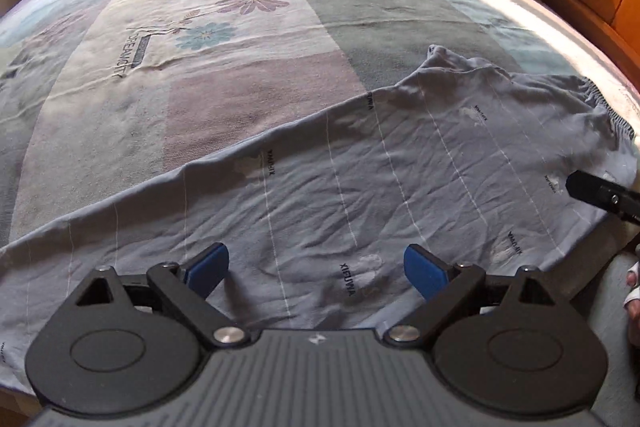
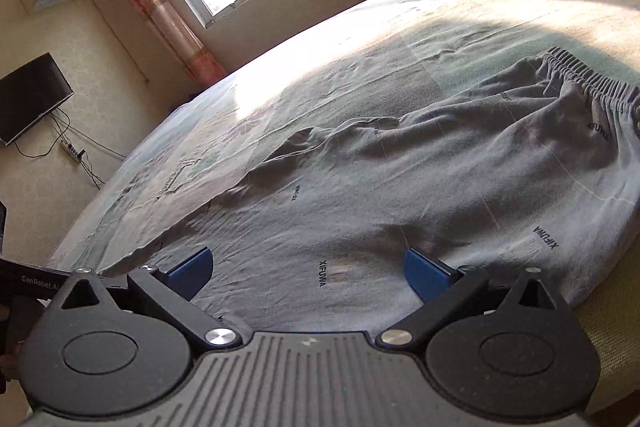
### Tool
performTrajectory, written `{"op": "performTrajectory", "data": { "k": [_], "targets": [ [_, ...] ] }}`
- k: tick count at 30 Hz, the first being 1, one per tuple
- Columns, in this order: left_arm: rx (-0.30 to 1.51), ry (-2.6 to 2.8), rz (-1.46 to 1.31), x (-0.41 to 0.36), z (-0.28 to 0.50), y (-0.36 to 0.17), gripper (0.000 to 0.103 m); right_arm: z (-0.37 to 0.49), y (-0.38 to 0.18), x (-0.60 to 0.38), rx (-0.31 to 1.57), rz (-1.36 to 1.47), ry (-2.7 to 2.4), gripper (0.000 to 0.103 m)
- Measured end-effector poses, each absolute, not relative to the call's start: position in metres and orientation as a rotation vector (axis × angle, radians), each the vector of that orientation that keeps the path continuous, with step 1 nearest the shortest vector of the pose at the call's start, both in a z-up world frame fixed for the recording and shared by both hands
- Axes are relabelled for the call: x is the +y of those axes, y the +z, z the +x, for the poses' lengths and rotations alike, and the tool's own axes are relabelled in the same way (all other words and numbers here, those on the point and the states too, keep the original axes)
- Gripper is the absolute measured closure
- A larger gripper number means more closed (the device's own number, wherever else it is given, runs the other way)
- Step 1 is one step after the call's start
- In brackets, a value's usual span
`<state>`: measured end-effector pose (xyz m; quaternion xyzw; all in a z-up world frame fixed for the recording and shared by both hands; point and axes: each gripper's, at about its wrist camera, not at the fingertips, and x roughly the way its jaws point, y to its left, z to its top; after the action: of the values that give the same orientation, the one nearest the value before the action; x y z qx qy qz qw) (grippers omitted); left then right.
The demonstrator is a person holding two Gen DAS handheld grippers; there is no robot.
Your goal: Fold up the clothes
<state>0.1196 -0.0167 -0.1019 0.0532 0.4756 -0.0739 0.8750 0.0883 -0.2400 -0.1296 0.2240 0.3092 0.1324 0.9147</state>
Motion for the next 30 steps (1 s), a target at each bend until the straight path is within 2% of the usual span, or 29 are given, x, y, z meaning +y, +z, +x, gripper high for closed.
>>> {"op": "performTrajectory", "data": {
  "k": [8, 19, 26, 30],
  "targets": [
    [0.897, -0.129, -0.062, 0.012, 0.099, -0.078, 0.009, 0.088, -0.129, -0.226, 0.643, 0.364, 0.236, 0.000],
    [0.876, -0.246, -0.043, -0.006, 0.061, -0.113, 0.007, 0.092, -0.125, -0.195, 0.707, 0.145, 0.174, 0.000],
    [0.759, -0.246, -0.014, 0.006, 0.052, -0.091, 0.006, 0.092, -0.092, -0.191, 0.676, 0.236, 0.167, 0.000],
    [0.789, -0.176, -0.001, 0.018, 0.064, -0.101, 0.006, 0.102, -0.087, -0.156, 0.664, 0.136, 0.175, 0.000]
  ]
}}
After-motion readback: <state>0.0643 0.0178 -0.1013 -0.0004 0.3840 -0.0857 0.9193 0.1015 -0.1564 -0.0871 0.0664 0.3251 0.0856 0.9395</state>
